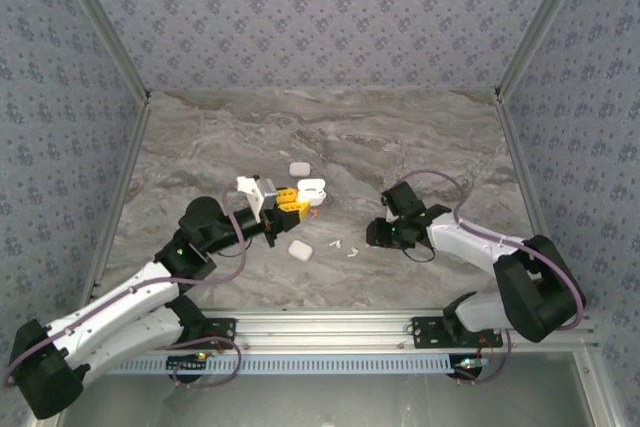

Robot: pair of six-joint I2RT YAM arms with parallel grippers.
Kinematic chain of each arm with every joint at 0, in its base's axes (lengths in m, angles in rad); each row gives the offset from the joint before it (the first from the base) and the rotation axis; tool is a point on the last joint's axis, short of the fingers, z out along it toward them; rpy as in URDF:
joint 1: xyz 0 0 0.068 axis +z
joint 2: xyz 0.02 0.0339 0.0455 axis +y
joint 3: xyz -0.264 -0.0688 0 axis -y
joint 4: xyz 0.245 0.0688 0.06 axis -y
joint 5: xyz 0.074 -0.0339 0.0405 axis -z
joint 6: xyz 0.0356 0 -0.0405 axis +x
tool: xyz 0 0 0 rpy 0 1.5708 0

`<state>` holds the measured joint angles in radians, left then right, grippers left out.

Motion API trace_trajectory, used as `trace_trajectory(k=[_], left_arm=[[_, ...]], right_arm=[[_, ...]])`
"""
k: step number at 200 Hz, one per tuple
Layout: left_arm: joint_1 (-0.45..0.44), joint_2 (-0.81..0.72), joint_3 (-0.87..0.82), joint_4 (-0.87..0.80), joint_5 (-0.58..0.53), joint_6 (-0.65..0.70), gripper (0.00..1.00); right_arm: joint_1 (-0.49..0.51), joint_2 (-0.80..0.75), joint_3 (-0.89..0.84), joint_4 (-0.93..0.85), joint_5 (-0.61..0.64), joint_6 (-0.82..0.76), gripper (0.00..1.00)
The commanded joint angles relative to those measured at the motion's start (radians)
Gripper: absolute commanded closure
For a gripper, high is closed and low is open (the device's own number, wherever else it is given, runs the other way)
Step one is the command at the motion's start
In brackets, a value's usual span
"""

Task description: Insert the wireless bluetooth earbuds into the charging case

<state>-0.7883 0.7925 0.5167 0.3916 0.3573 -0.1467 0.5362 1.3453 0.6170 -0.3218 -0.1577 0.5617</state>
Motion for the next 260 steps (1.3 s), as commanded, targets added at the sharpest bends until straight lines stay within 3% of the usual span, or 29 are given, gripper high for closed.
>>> trace_trajectory(k=[1, 176, 211, 260], left_arm=[[-0.008, -0.020, 0.005, 0.016, -0.007, 0.004, 1.00], [-0.007, -0.023, 0.009, 0.005, -0.014, 0.010, 1.00], [-0.007, -0.021, 0.009, 0.002, -0.017, 0.010, 1.00], [-0.006, 0.016, 0.002, 0.040, 0.001, -0.017, 1.00]], right_arm=[[0.001, 0.019, -0.005, 0.011, -0.017, 0.020, 0.57], [0.019, 0.069, -0.019, 0.007, -0.050, 0.013, 0.79], [0.019, -0.039, -0.007, -0.037, 0.006, -0.021, 0.80], [0.028, -0.331, 0.053, -0.123, 0.091, -0.194, 0.80]])
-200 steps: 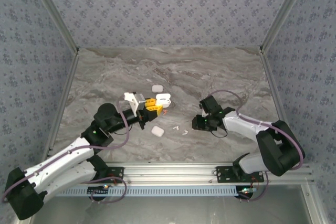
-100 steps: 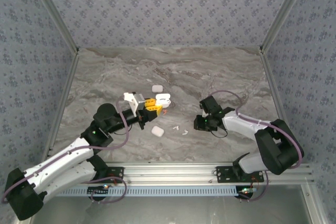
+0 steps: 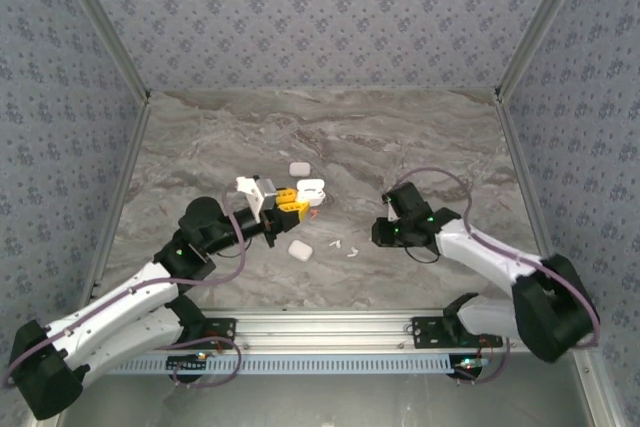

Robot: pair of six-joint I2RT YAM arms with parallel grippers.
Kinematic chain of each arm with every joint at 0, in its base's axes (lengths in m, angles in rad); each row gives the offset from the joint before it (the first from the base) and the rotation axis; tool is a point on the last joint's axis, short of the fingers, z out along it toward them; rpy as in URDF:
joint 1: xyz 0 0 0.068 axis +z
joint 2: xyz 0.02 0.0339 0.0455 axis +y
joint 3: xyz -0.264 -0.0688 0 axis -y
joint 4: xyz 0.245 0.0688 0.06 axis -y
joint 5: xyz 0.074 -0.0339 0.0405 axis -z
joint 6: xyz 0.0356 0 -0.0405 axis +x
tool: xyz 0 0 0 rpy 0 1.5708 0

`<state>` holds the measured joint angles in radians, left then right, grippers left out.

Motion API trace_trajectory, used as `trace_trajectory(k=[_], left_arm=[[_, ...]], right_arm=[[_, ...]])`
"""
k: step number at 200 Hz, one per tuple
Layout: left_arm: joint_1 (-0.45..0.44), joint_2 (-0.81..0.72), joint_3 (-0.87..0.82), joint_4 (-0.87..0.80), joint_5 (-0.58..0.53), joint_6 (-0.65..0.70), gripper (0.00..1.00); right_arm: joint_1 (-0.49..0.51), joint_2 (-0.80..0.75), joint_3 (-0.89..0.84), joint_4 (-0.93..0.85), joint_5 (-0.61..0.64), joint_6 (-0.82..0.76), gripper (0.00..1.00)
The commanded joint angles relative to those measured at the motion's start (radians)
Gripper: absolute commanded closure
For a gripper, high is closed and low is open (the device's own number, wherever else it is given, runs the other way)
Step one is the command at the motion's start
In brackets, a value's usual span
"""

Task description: Insert the wireless bluetooth earbuds into the charging case

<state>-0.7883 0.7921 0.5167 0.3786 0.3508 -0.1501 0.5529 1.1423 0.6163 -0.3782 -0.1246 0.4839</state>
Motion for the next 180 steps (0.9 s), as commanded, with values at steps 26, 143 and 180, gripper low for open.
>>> trace_trajectory(k=[26, 143, 180], left_arm=[[-0.007, 0.051, 0.006, 0.079, 0.036, -0.026, 1.00], [-0.008, 0.116, 0.031, 0.090, 0.127, -0.031, 1.00], [-0.008, 0.113, 0.031, 0.091, 0.137, -0.029, 1.00]], right_arm=[[0.029, -0.264, 0.106, -0.083, 0.062, -0.215, 0.80], [0.300, -0.177, 0.537, -0.131, 0.029, -0.616, 0.80], [0.344, -0.093, 0.616, -0.156, 0.003, -0.669, 0.80]])
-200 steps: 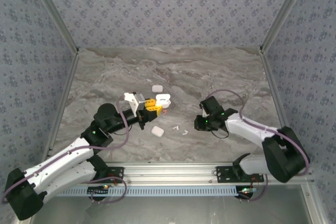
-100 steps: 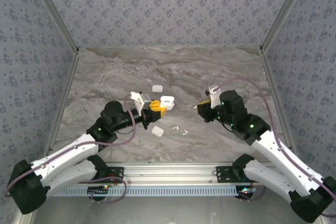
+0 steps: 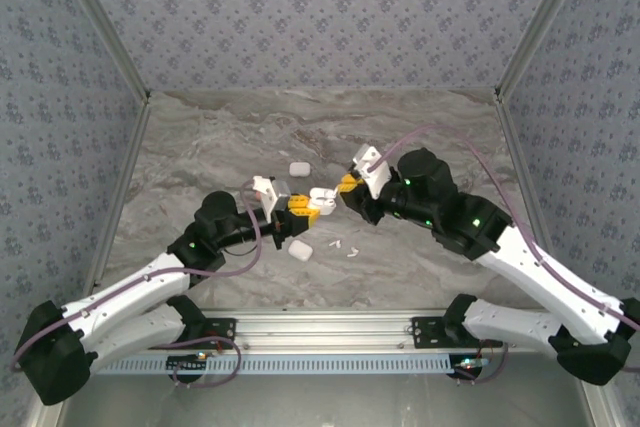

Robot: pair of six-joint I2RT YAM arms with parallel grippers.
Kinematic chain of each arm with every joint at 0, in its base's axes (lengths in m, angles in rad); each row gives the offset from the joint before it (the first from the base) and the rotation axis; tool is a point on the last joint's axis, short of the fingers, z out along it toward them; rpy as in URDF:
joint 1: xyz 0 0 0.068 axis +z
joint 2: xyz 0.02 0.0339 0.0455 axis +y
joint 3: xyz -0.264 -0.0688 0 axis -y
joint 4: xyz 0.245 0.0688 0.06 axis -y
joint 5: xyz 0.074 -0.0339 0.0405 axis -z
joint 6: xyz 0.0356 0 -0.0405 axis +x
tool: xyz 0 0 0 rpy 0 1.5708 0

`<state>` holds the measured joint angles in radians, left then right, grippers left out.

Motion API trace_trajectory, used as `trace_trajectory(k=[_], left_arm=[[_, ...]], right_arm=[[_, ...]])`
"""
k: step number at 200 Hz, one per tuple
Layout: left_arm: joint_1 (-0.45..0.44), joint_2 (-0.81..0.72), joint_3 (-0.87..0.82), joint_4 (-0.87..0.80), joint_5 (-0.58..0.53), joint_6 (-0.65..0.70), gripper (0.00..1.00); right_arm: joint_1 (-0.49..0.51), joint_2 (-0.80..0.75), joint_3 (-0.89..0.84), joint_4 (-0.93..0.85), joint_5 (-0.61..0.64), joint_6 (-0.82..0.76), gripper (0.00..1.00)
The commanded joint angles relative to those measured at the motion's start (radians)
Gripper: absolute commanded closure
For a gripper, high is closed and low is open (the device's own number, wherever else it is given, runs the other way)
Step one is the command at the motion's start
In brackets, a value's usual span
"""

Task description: Insert the wireless bluetooth earbuds into the charging case

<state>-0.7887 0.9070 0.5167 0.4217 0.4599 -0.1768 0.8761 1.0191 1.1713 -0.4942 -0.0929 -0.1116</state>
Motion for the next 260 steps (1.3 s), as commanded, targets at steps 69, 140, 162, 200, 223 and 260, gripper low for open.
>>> trace_trajectory(k=[69, 140, 162, 200, 223, 260], left_arm=[[-0.008, -0.001, 0.034, 0.049, 0.035, -0.001, 1.00], [-0.009, 0.000, 0.040, 0.048, 0.040, 0.002, 1.00], [-0.010, 0.001, 0.041, 0.048, 0.039, 0.003, 1.00], [-0.009, 0.004, 0.045, 0.049, 0.038, 0.004, 1.00], [-0.010, 0.006, 0.047, 0.050, 0.040, 0.006, 1.00], [-0.010, 0.007, 0.052, 0.047, 0.041, 0.009, 1.00]], right_arm=[[0.040, 0.090, 0.088, -0.047, -0.046, -0.093, 0.79], [0.056, 0.143, 0.097, -0.047, -0.034, -0.094, 0.80], [0.057, 0.147, 0.097, -0.047, -0.041, -0.095, 0.80], [0.056, 0.148, 0.094, -0.053, -0.094, -0.092, 0.79], [0.054, 0.155, 0.097, -0.064, -0.145, -0.093, 0.77], [0.031, 0.145, 0.119, -0.081, -0.201, -0.065, 0.70]])
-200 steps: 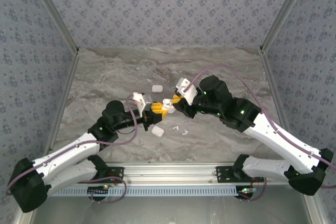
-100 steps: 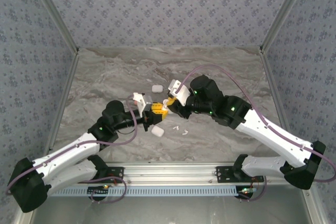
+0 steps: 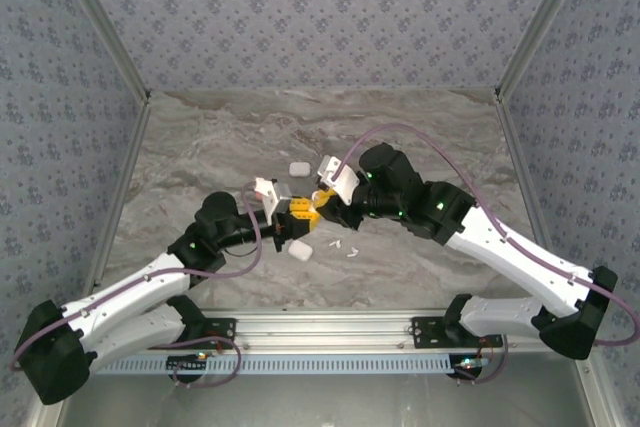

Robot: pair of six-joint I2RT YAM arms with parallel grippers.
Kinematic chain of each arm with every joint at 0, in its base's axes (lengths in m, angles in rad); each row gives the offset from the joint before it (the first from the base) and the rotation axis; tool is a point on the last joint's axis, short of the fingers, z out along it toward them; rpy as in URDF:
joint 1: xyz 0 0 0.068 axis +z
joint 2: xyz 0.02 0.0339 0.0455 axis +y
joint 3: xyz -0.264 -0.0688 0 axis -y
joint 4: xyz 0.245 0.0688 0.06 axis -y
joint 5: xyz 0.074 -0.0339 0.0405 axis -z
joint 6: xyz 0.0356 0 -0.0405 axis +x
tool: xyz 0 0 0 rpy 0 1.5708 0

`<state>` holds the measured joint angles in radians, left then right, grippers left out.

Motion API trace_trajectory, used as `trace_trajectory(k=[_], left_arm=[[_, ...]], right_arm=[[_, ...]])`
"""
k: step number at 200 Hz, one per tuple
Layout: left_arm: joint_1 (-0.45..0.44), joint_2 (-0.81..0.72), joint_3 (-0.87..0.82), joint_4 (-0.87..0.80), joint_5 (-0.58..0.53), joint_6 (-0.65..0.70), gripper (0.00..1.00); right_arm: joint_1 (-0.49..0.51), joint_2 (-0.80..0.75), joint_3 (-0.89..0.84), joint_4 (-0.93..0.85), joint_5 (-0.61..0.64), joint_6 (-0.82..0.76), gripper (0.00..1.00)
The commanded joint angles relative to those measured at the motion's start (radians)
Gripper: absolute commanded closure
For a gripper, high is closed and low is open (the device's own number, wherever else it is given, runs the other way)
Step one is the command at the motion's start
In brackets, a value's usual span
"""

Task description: Insert the wireless bluetooth earbuds into the charging case

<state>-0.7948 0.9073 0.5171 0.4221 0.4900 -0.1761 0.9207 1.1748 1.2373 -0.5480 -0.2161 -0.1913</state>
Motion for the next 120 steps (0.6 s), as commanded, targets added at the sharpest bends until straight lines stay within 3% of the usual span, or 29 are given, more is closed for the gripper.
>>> trace_trajectory(k=[1, 36, 59, 84, 105, 120], left_arm=[[-0.003, 0.006, 0.052, 0.046, 0.012, 0.009, 1.00], [-0.004, 0.006, 0.051, 0.047, 0.009, 0.009, 1.00], [-0.003, 0.005, 0.049, 0.056, 0.010, 0.006, 1.00], [-0.004, 0.003, 0.046, 0.069, 0.011, 0.000, 1.00], [-0.004, 0.000, 0.046, 0.070, 0.013, -0.002, 1.00], [-0.006, -0.001, 0.046, 0.070, 0.013, -0.003, 1.00]], right_arm=[[-0.016, -0.011, 0.054, -0.027, -0.078, 0.015, 0.70], [-0.096, -0.098, 0.032, 0.041, -0.181, 0.101, 0.55], [-0.208, -0.160, -0.030, 0.098, -0.257, 0.206, 0.42], [-0.337, -0.187, -0.129, 0.138, -0.376, 0.344, 0.20], [-0.370, -0.173, -0.184, 0.171, -0.471, 0.432, 0.01], [-0.367, -0.154, -0.217, 0.212, -0.525, 0.480, 0.00]])
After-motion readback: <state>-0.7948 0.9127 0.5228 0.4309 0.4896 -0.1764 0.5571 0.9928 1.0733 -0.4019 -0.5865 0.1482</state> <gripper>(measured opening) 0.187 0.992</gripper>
